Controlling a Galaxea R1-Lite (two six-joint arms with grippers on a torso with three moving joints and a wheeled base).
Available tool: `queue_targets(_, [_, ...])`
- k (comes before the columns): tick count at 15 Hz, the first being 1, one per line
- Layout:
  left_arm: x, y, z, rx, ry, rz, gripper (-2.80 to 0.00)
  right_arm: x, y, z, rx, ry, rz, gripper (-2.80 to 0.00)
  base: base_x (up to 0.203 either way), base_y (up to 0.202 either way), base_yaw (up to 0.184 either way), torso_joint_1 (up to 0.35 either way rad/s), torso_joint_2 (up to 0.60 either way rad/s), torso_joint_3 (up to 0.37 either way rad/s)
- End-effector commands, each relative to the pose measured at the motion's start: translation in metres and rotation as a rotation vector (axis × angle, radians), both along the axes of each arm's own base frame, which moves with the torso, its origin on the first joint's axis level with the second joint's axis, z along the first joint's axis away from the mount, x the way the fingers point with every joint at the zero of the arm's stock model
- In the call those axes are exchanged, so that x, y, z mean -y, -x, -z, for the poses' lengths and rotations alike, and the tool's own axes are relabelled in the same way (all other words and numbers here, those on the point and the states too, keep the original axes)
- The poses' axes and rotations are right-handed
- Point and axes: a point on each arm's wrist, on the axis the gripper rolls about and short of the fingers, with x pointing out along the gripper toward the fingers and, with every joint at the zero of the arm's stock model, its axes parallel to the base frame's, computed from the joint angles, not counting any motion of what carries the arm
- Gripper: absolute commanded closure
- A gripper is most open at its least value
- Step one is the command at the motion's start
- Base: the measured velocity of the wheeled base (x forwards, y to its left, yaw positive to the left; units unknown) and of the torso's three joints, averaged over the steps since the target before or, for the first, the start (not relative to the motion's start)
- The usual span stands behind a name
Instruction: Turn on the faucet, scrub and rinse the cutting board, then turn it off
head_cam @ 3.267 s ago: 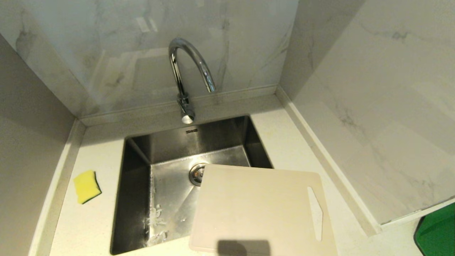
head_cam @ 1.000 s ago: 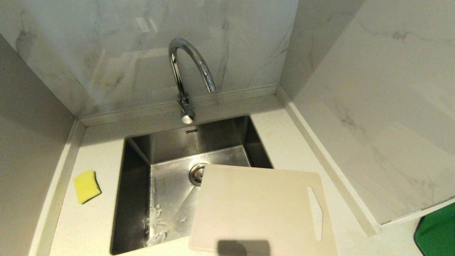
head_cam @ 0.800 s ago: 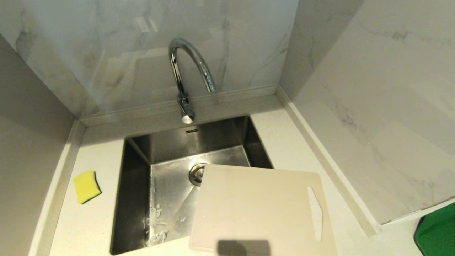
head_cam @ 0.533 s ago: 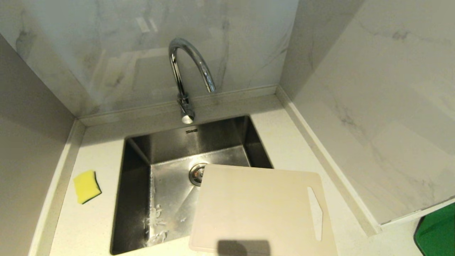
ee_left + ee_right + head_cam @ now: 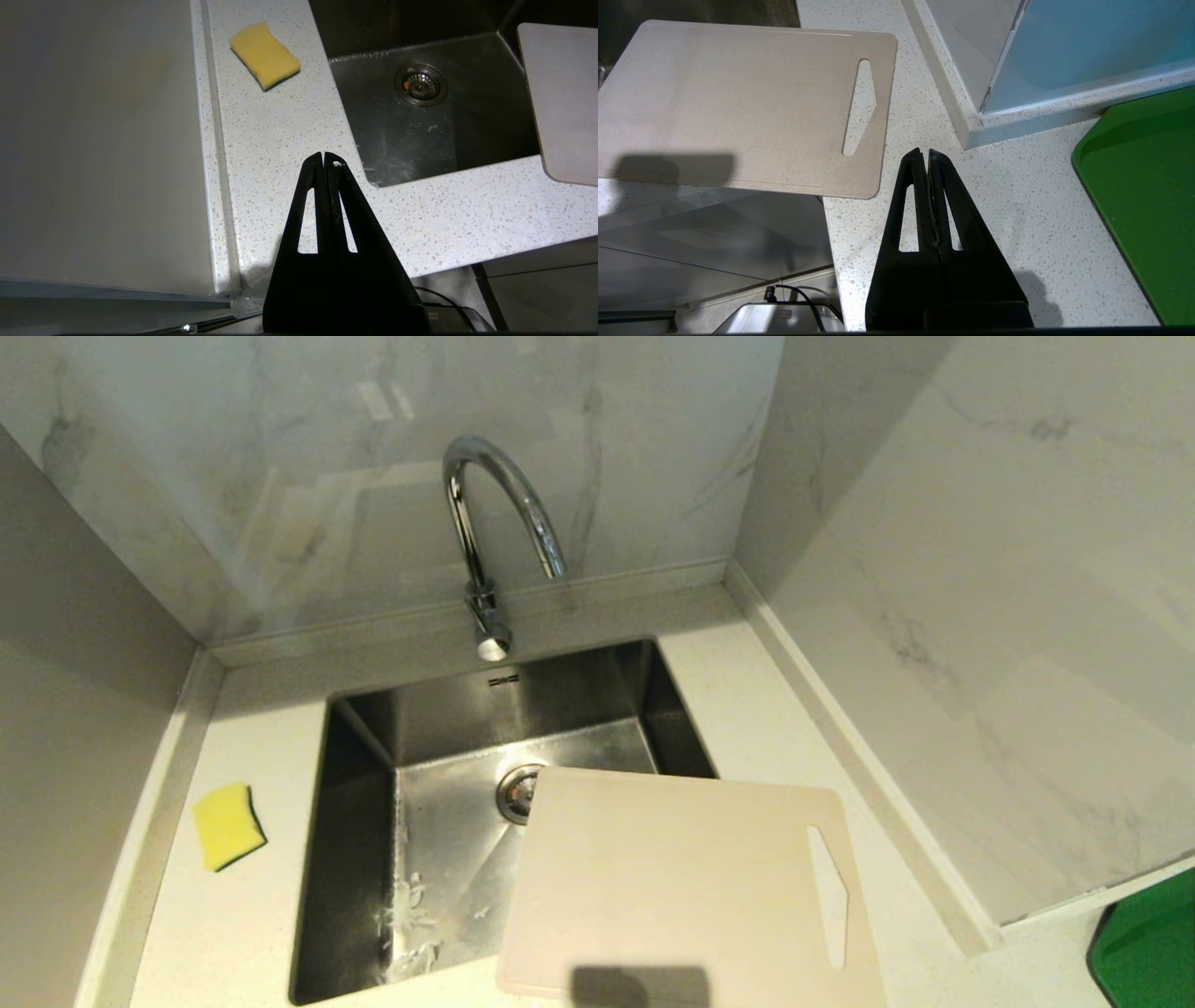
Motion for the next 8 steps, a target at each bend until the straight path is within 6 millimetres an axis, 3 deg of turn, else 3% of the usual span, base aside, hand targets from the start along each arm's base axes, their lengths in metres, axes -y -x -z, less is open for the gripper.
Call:
queue_targets(1, [0.0000, 0.0002, 0.0003, 0.002, 0.000, -0.001, 0.00, 0.0000, -0.0001, 0.0004, -0.001, 0.002, -0.001, 0.00, 0.000, 0.000, 0.000, 0.000, 0.00, 0.000])
queue_targets(8, [0.0000, 0.0002, 0.0003, 0.002, 0.001, -0.001, 0.00, 0.0000, -0.0001, 0.0006, -0.003, 0.016, -0.001, 0.00, 0.000, 0.000, 0.000, 0.000, 0.00, 0.000])
